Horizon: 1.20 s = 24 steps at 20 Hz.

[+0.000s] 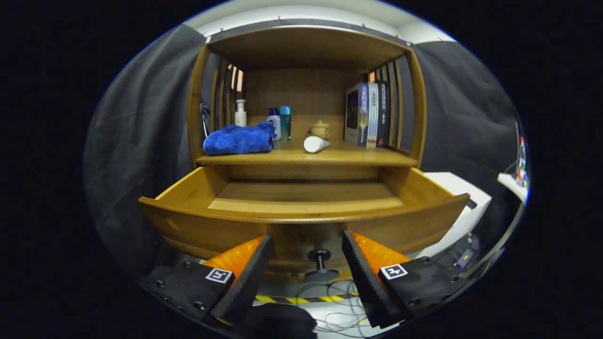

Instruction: Pull open the drawer, take out the items inside it, and place them on the countertop above the cabinet.

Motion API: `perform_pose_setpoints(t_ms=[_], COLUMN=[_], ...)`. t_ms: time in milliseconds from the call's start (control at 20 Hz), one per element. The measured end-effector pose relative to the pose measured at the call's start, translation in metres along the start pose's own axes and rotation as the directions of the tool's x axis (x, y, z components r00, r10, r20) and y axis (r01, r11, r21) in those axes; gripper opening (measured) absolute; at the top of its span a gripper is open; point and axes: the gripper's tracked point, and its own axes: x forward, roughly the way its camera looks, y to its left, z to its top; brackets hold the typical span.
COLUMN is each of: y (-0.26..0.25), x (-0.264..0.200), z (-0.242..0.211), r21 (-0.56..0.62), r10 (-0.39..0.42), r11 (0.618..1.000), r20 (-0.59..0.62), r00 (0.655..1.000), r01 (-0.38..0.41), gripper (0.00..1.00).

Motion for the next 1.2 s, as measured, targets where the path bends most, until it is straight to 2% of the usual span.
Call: perform_pose_setpoints(t_ms=[100,300,700,1200], y=[0.000,0.002,0.001,0.003], x=[0.014,0.044,0.103,0.148], z=[0.005,0.024,0.046,0.063], r21=[0.032,-0.012,-0.002,0.017], r10=[0.014,0.002,0.000,0.003], r11=[0.999,1.000,1.000,1.000], r20=[-0.005,0.000,0.001,-0.012], r00=[1.000,1.000,1.000,1.000], r01=[-0.014,-0.002,0.000,-0.003], gripper=[0.98,0.98,0.98,0.98])
